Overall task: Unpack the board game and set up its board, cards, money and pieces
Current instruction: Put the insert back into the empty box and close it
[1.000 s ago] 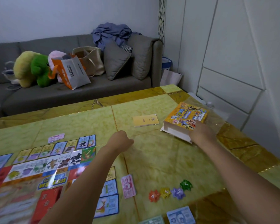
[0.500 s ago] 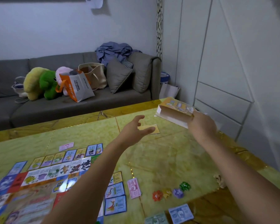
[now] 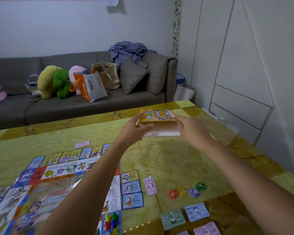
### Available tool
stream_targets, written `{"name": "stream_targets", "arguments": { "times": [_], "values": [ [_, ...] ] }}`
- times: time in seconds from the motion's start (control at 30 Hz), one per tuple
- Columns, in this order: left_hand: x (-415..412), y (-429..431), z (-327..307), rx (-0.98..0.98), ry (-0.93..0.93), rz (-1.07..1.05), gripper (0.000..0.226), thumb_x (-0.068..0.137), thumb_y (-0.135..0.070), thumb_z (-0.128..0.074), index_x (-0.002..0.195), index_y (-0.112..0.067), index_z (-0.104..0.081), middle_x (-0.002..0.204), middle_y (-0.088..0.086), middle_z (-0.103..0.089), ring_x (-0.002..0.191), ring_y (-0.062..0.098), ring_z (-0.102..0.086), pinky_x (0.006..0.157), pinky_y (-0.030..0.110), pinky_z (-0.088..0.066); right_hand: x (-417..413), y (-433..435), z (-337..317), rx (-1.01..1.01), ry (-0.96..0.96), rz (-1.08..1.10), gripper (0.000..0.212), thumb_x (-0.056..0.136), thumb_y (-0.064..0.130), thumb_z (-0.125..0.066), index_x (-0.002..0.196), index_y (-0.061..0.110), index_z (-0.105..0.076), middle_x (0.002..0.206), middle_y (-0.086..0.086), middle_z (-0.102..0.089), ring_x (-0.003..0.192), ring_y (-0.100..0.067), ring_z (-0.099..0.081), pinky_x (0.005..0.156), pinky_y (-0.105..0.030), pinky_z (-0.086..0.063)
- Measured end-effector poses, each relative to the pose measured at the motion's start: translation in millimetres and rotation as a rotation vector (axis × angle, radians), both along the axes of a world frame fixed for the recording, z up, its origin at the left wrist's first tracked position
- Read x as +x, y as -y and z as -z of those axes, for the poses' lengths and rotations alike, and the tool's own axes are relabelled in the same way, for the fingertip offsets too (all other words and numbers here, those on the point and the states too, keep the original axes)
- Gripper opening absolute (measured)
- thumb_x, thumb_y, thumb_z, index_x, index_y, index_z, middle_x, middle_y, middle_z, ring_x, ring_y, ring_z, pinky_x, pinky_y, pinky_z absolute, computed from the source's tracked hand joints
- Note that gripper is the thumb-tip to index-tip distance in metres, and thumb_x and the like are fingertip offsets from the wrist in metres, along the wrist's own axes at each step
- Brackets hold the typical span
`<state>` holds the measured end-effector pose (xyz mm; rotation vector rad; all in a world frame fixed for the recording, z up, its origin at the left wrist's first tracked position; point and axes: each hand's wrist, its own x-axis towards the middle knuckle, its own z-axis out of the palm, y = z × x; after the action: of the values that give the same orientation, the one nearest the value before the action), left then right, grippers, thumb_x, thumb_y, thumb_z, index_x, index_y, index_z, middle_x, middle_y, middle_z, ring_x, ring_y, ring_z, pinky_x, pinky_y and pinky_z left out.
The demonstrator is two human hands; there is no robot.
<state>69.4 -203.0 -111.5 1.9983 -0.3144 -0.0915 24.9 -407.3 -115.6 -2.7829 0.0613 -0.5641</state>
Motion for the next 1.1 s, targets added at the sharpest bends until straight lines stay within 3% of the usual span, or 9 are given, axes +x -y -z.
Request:
{"name": "stream_targets", "arguments": {
  "times": [0.13,0.23,0.3,0.43,0.57,0.73,0.87,0.97,1.1],
  "values": [
    [0,-14,2,0.093,0.001,0.179,0.041,0.098,-0.022,-0.051,0.138,-0.031,-0.049,0.115,0.015,-0.063,0.061,0.008,-0.053,0.062,0.027,-0.053,5,12,-4,0.149,0.016,-0.096,0.040,0.098,0.012,-0.044,0.136,0.024,-0.051,0.066,0.006,-0.048,0.052,-0.002,-0.036,0.049,-0.014,-0.033],
    [2,-24,3,0.109,-0.001,0.242,0.038,0.101,-0.016,-0.044,0.136,-0.032,-0.048,0.105,0.013,-0.066,0.042,0.000,-0.042,0.044,0.012,-0.035,16,26,-6,0.335,-0.036,-0.149,0.038,0.097,0.016,-0.050,0.131,0.031,-0.056,0.062,0.003,-0.053,0.054,-0.010,-0.048,0.053,-0.014,-0.037],
    [4,-27,5,-0.030,-0.057,0.218,0.033,0.099,-0.014,-0.049,0.129,-0.026,-0.055,0.099,0.011,-0.064,0.057,0.000,-0.053,0.055,0.015,-0.046,23,31,-8,0.516,-0.056,-0.181,0.036,0.094,0.018,-0.057,0.127,0.032,-0.059,0.071,-0.006,-0.062,0.066,-0.014,-0.059,0.063,-0.021,-0.047],
    [20,-33,14,-0.386,-0.241,0.090,0.014,0.093,-0.014,-0.056,0.101,-0.016,-0.067,0.098,0.011,-0.066,0.082,0.020,-0.066,0.076,0.027,-0.056,41,23,-9,0.800,-0.073,-0.288,0.037,0.091,0.009,-0.061,0.121,0.031,-0.061,0.086,0.006,-0.068,0.072,0.004,-0.063,0.065,-0.011,-0.051],
    [38,-31,22,-0.532,-0.312,-0.060,0.008,0.093,-0.018,-0.057,0.088,-0.014,-0.053,0.084,0.008,-0.062,0.065,0.016,-0.066,0.056,0.027,-0.058,66,7,-4,0.913,-0.078,-0.343,0.038,0.088,0.009,-0.065,0.124,0.022,-0.060,0.088,0.006,-0.068,0.070,0.007,-0.065,0.064,-0.012,-0.051],
    [70,-38,25,-0.685,-0.282,-0.287,0.014,0.094,-0.008,-0.056,0.084,-0.015,-0.049,0.082,0.009,-0.058,0.064,0.018,-0.060,0.044,0.023,-0.053,113,8,20,1.236,-0.147,-0.305,0.059,0.080,0.045,-0.064,0.130,0.015,-0.054,0.123,0.001,-0.062,0.093,-0.017,-0.070,0.082,-0.033,-0.055],
    [87,-50,32,-0.770,-0.317,-0.348,0.010,0.095,-0.008,-0.055,0.090,-0.016,-0.052,0.095,0.014,-0.059,0.072,0.023,-0.063,0.051,0.026,-0.057,158,28,64,0.758,-0.269,0.002,0.052,0.086,0.021,-0.069,0.134,0.006,-0.051,0.133,-0.009,-0.055,0.115,-0.023,-0.057,0.089,-0.032,-0.049],
    [95,-56,39,-0.778,-0.336,-0.345,0.013,0.095,-0.007,-0.054,0.104,-0.016,-0.053,0.098,0.013,-0.060,0.072,0.023,-0.064,0.052,0.026,-0.057,187,34,86,0.377,-0.390,-0.010,0.061,0.082,0.009,-0.072,0.138,0.013,-0.048,0.142,-0.007,-0.049,0.128,-0.022,-0.047,0.099,-0.032,-0.040],
    [102,-57,46,-0.787,-0.355,-0.326,0.030,0.094,-0.006,-0.056,0.120,-0.021,-0.052,0.103,0.012,-0.062,0.072,0.022,-0.067,0.051,0.027,-0.056,211,27,97,0.161,-0.646,-0.093,0.087,0.071,0.014,-0.082,0.144,0.021,-0.037,0.148,-0.004,-0.039,0.131,-0.024,-0.041,0.100,-0.032,-0.039]
  ]
}}
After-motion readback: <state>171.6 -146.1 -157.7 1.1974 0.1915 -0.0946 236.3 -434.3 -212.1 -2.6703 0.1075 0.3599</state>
